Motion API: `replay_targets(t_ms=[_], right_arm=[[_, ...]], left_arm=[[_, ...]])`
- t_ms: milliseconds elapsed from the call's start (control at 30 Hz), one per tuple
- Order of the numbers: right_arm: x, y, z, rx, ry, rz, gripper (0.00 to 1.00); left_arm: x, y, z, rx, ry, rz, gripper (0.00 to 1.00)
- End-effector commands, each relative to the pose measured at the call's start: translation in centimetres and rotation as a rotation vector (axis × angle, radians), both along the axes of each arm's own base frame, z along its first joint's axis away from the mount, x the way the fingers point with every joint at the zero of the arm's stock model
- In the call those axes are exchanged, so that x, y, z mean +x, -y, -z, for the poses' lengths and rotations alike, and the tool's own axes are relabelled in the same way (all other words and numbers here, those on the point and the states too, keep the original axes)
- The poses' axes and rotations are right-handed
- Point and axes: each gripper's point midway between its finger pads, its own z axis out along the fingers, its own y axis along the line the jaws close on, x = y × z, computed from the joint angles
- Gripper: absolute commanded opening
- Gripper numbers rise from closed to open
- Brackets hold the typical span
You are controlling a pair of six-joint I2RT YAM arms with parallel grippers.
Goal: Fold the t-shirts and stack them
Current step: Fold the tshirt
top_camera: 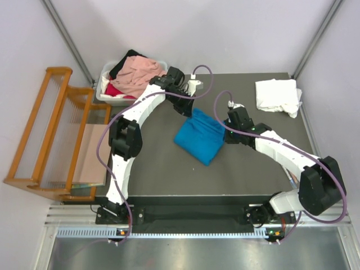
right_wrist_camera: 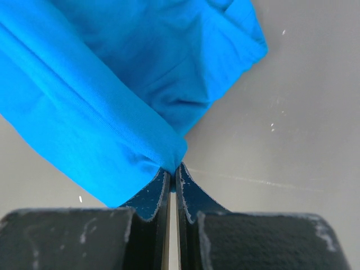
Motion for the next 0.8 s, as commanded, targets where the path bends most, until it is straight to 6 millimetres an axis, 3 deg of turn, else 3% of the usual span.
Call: replay_targets(t_ms=[0, 300, 767], right_arm=[[1.2, 2.0, -1.1, -0.042, 0.010, 0.030, 0.00], [3.1, 3.2, 0.5, -0.054, -0.024, 0.058, 0.00], [5.4, 4.1, 3.6, -0.043, -0.069, 0.088, 0.00]], left_arm=[[5.0, -0.1, -1.9, -0.024, 0.141, -0.094, 0.00], [7.1, 0.2, -1.5, -0.020, 0.187, -0.130, 0.00], [8.6, 0.5, 5.4, 0.015, 0.126, -0.175, 0.00]])
